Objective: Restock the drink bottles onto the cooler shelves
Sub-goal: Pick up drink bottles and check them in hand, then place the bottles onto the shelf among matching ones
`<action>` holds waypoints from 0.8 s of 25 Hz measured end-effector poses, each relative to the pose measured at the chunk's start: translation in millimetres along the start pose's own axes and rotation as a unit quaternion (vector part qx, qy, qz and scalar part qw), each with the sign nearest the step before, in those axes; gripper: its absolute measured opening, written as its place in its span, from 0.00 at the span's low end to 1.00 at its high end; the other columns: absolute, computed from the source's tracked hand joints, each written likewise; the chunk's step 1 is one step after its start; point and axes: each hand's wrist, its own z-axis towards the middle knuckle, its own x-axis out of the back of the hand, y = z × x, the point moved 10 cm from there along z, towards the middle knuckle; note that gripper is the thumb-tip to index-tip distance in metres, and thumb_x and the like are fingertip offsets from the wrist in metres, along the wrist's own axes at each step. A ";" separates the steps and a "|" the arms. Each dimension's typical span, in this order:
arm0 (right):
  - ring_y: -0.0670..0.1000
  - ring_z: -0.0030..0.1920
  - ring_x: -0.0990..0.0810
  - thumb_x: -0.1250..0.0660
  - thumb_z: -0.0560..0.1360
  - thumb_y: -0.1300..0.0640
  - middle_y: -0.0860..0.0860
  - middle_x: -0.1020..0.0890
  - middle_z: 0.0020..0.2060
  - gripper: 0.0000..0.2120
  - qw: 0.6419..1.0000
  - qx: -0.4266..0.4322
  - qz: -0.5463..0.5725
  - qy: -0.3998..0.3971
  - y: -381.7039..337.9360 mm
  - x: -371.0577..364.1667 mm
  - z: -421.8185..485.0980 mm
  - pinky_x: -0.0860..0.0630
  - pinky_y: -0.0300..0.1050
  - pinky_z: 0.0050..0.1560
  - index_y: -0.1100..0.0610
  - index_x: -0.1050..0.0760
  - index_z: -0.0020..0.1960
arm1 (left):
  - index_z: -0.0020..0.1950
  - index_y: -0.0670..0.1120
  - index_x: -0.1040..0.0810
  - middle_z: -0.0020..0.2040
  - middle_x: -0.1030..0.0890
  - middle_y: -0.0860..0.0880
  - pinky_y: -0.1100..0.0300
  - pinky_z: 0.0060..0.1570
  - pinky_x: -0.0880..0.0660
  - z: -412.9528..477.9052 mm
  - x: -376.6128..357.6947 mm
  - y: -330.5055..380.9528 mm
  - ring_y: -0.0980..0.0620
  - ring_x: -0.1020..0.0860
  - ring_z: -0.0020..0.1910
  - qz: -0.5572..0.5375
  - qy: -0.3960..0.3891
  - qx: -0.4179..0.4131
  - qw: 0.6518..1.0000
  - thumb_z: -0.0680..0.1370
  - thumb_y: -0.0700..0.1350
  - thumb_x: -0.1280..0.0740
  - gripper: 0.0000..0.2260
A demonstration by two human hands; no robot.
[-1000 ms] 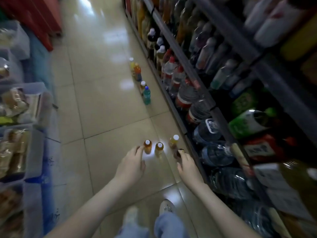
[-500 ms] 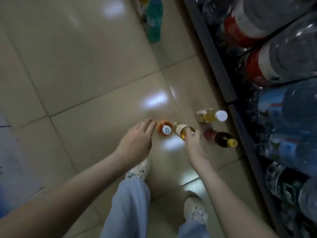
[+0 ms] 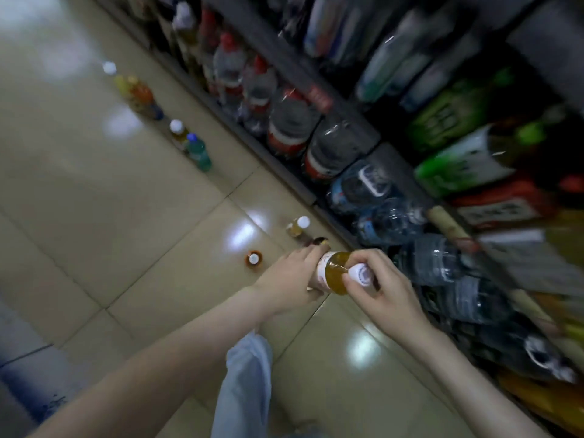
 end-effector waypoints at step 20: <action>0.37 0.47 0.20 0.24 0.67 0.47 0.40 0.18 0.48 0.22 0.866 -0.042 0.197 0.457 41.0 492.3 -572.0 0.26 0.29 0.42 0.47 0.26 0.59 | 0.52 0.63 0.24 0.48 0.17 0.60 0.64 0.51 0.22 -194.0 -97.5 768.6 0.66 0.20 0.46 -0.021 -0.079 -0.350 0.933 0.65 0.48 0.25 0.19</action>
